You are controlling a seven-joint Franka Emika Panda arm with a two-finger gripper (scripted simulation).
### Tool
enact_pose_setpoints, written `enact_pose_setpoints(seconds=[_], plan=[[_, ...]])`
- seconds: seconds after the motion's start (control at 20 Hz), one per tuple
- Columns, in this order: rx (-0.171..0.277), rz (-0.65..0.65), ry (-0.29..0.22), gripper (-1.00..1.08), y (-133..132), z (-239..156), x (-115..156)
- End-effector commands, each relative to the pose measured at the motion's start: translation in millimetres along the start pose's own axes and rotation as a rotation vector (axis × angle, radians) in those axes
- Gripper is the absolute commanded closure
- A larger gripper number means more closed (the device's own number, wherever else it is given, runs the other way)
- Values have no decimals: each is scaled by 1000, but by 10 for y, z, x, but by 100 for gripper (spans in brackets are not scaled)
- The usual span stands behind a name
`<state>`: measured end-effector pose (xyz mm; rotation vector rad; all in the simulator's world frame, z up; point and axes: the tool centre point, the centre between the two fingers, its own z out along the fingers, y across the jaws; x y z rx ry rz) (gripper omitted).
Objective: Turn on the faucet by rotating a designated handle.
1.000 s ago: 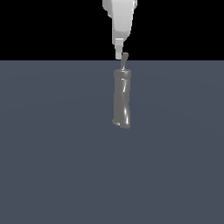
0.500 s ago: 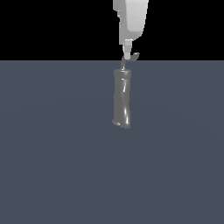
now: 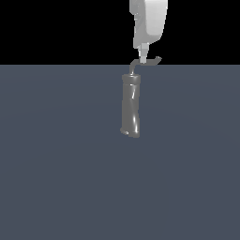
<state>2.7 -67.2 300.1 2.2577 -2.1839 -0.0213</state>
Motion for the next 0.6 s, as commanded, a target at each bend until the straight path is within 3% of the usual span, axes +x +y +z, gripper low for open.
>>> enact_pose_setpoints(seconds=[0.0, 0.55], plan=[[10, 40, 7, 108, -58, -2, 317], [10, 58, 9, 108, -226, -8, 662]])
